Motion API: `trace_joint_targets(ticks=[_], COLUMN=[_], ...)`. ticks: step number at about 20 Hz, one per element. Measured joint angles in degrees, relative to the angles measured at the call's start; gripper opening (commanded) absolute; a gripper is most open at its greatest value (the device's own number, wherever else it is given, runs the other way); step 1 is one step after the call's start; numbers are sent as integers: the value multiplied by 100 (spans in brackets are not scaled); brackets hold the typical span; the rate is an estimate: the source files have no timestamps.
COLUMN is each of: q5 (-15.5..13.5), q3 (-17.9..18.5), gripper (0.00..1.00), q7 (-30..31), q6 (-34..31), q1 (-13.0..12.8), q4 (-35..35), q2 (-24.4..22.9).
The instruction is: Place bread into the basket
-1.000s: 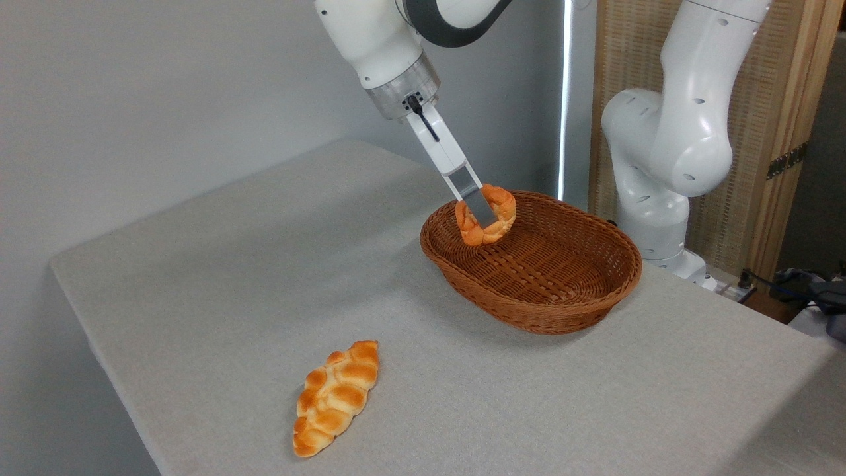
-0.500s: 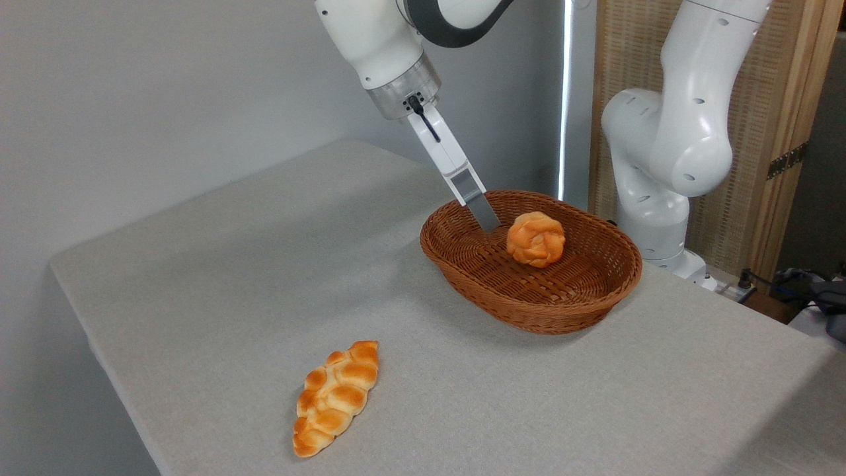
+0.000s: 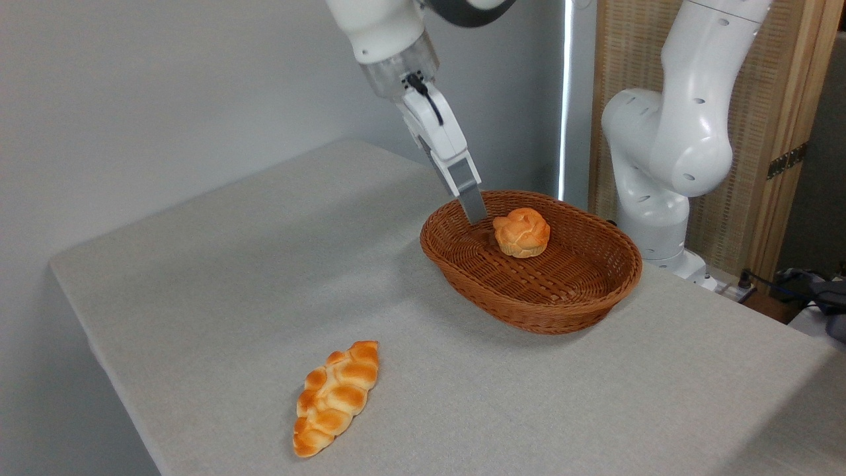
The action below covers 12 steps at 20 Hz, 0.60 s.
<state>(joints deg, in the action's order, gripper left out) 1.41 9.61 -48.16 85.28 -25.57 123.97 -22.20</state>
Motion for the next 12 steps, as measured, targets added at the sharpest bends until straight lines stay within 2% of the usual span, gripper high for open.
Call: trace_joint_targets(ticks=[2,5,10,12], q5=[-10,-10,-10,-10], q3=[144,189,191,194], gripper=[100,100,100,100], q7=[42,472,797,799], q6=[0,0,28,258], q1=[7,16,17,22], q4=[-259,-675,-1649,-1916], q2=[5,149,858,1077])
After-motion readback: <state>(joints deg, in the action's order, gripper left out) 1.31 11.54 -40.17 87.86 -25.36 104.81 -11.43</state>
